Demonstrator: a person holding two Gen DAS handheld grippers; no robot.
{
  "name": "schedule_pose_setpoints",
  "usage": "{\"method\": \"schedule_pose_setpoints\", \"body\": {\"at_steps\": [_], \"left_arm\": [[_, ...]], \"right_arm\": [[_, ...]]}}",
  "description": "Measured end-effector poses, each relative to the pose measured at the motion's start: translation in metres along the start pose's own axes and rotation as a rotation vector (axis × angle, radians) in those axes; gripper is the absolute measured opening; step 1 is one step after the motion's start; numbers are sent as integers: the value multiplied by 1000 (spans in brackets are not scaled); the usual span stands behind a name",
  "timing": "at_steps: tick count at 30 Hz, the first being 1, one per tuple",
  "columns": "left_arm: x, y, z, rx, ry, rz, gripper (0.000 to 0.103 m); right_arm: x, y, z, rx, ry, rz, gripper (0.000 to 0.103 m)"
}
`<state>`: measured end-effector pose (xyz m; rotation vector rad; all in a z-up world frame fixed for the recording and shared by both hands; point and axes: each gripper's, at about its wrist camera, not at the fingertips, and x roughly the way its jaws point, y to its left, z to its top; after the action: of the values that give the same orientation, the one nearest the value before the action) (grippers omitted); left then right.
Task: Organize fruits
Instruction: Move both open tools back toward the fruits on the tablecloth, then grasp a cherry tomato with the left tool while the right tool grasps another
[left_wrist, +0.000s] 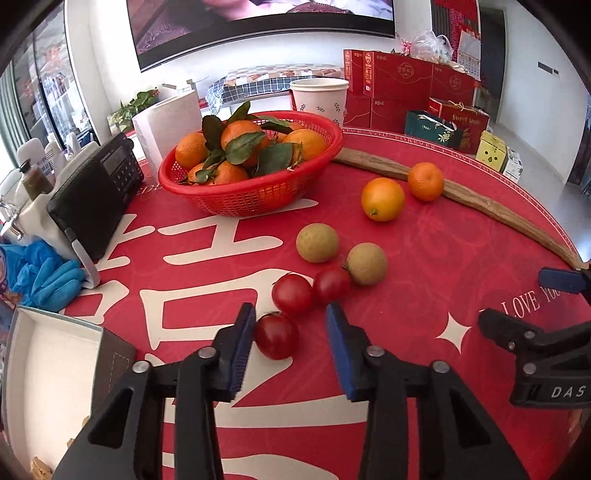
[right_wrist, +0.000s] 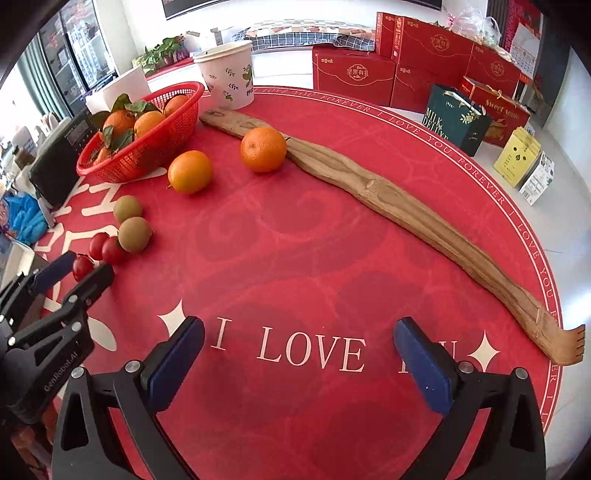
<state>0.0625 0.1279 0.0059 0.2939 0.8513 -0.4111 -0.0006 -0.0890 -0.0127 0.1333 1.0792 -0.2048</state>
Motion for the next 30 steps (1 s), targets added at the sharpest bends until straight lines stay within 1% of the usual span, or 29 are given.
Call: {"method": "schedule_pose_setpoints", "body": {"at_steps": [1, 5, 9, 14, 17, 21, 23, 24, 25, 26, 27, 28, 29, 30], "left_arm": [[0, -1, 0, 3, 0, -16, 23], [-5, 3, -7, -30, 3, -7, 23], [-20, 12, -27, -47, 4, 19, 23], [-39, 22, -51, -72, 22, 35, 23], [-48, 26, -61, -93, 38, 30, 23], [-57, 27, -71, -98, 47, 48, 23], [-61, 28, -76, -95, 45, 56, 23], [-62, 28, -78, -96, 43, 59, 23], [-63, 29, -79, -98, 42, 60, 23], [-64, 29, -79, -101, 41, 59, 24], [-64, 30, -80, -106, 42, 57, 24], [-64, 30, -80, -111, 42, 56, 24], [-64, 31, -80, -114, 41, 56, 24], [-64, 30, -79, -115, 39, 57, 24]], "right_arm": [[0, 0, -1, 4, -12, 4, 103], [0, -1, -1, 3, -14, 3, 103], [0, 8, 2, -22, -27, 17, 103], [4, 36, 6, -98, -62, 60, 103], [8, 56, 13, -139, -85, 84, 103], [16, 72, 27, -131, -109, 89, 102], [16, 74, 32, -108, -120, 99, 95], [16, 76, 35, -97, -123, 111, 93], [15, 78, 36, -91, -128, 119, 87], [13, 82, 35, -97, -134, 114, 76], [12, 87, 36, -112, -140, 105, 71], [11, 92, 34, -130, -150, 88, 60], [11, 94, 33, -141, -159, 88, 47], [10, 96, 32, -148, -166, 101, 38]]}}
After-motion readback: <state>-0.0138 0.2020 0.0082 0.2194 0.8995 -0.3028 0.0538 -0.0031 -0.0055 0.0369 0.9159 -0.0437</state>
